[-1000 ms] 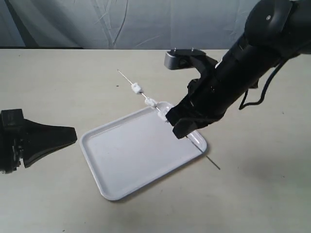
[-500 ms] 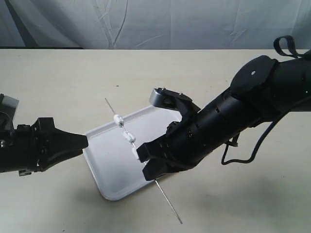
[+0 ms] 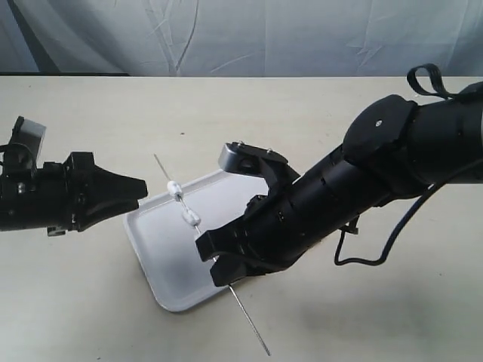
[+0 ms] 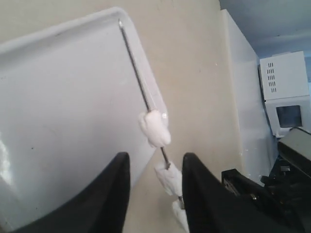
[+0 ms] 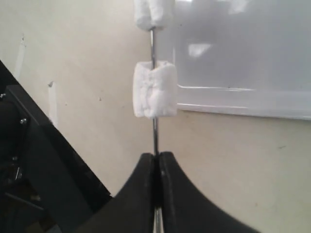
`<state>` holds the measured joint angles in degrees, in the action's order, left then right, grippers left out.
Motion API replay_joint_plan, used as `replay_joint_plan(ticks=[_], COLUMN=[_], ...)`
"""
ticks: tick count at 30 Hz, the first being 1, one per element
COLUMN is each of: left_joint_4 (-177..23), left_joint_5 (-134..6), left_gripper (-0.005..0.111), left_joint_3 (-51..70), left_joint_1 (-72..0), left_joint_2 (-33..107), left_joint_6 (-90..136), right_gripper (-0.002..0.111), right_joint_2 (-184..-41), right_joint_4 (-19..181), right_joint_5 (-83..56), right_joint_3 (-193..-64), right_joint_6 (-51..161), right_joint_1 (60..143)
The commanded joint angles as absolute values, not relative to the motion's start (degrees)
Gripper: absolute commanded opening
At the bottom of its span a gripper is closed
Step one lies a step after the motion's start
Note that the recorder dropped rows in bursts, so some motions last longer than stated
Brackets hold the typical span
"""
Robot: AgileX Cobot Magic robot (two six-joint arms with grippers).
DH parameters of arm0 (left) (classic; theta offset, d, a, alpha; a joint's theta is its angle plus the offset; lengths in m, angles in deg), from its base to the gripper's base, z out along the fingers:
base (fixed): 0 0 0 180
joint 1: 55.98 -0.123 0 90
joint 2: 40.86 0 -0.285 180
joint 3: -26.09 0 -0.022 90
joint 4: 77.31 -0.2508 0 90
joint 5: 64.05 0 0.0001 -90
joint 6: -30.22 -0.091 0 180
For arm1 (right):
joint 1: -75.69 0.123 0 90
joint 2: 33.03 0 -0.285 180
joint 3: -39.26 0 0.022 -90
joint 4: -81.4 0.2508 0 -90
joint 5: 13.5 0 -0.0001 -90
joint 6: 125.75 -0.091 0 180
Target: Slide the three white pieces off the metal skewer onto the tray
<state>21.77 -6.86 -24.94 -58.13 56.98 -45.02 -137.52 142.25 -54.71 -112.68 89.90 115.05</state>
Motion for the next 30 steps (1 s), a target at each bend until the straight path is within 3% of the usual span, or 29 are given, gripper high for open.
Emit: replay_joint_plan(ticks=[1,9,25,30], left_joint_4=[22.6,22.6,22.6,22.6], left_joint_5=[-6.9,-7.3,-7.3,-7.3], left_gripper=[0.036,0.036,0.036,0.036], left_joint_3=[-22.8,-17.3,-12.8,-12.6], left_joint_1=[-54.5,-45.1,-44.8,-44.8], left_joint_2=[58.4,68.0,71.9,71.9], left_joint_6=[-45.2,-44.4,-45.4,-45.2], right_gripper=[-0.001,-0.001,-0.001,-0.001], right_joint_2=[-136.6,-133.5,-131.3,-131.3], right_joint_4=[142.3,144.9,162.9,168.1], right_joint_5=[-51.7,-47.3,-45.2,-43.1], right_joint_3=[-111.1,-104.4,-99.5,-99.5], right_joint_6=[86.7,86.7,95.6,97.0], right_joint_1=[115.1,115.1,115.3,119.0])
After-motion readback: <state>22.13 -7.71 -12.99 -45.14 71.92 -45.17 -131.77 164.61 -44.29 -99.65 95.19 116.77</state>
